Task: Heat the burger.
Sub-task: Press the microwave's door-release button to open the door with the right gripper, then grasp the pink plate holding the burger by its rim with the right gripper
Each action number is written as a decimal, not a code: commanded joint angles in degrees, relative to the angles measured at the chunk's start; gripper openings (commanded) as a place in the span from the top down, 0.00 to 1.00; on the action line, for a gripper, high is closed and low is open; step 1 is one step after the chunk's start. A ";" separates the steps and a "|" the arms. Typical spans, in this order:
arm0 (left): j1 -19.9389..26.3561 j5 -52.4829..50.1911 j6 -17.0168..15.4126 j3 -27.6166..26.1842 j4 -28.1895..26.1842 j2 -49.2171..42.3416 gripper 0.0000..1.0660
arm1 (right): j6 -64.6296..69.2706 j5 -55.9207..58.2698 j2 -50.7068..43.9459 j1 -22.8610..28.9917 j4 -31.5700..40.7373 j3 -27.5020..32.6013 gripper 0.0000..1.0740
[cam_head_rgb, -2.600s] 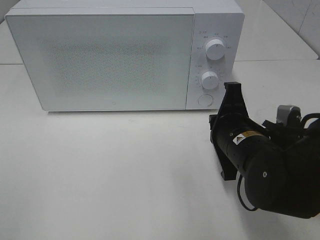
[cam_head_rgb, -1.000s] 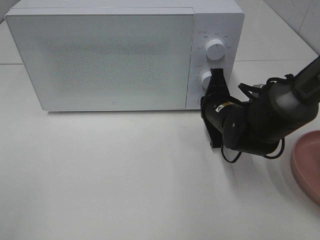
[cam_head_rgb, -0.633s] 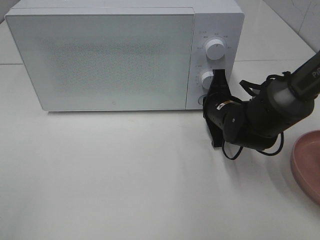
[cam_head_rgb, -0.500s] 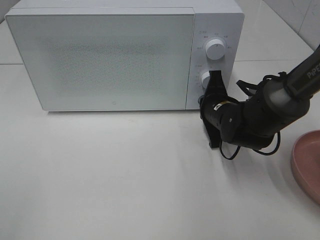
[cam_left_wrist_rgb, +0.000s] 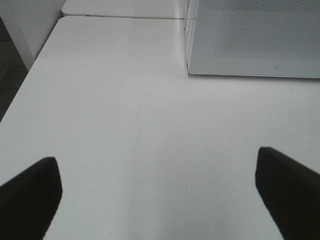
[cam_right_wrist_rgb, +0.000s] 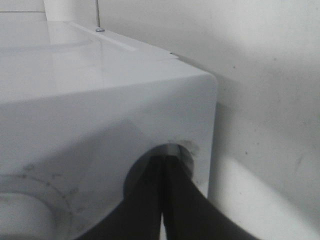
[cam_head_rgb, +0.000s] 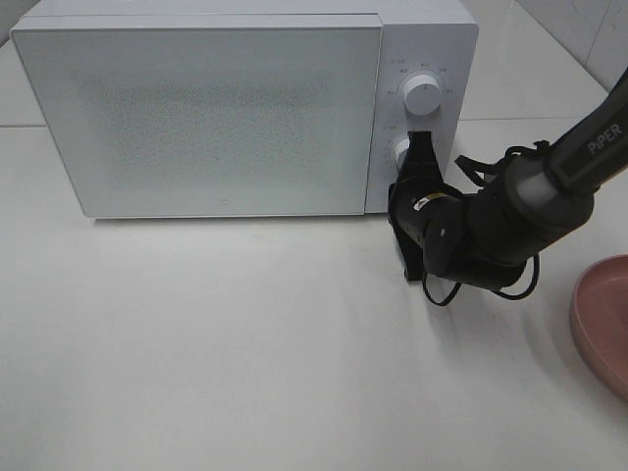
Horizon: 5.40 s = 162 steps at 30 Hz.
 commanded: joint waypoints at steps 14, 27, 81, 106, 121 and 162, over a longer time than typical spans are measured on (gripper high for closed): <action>-0.23 -0.17 0.11 0.23 -0.29 -0.17 0.08 | -1.03 -12.89 -0.17 -0.69 -2.75 -4.53 1.00; -0.23 -0.17 0.11 0.23 -0.29 -0.17 0.08 | -1.95 -2.46 -4.07 -0.52 -2.69 0.63 1.00; -0.23 -0.17 0.11 0.23 -0.29 -0.17 0.08 | -62.91 76.83 -29.97 -1.32 -28.07 6.93 0.96; -0.23 -0.17 0.11 0.23 -0.29 -0.17 0.08 | -62.74 95.80 -42.69 -13.81 -47.33 6.99 0.18; -0.23 -0.17 0.11 0.23 -0.29 -0.17 0.08 | -61.13 94.19 -38.22 -16.84 -49.56 7.05 0.09; -0.23 -0.17 0.11 0.23 -0.29 -0.17 0.08 | -63.54 81.30 -19.65 -21.37 -49.79 7.05 0.19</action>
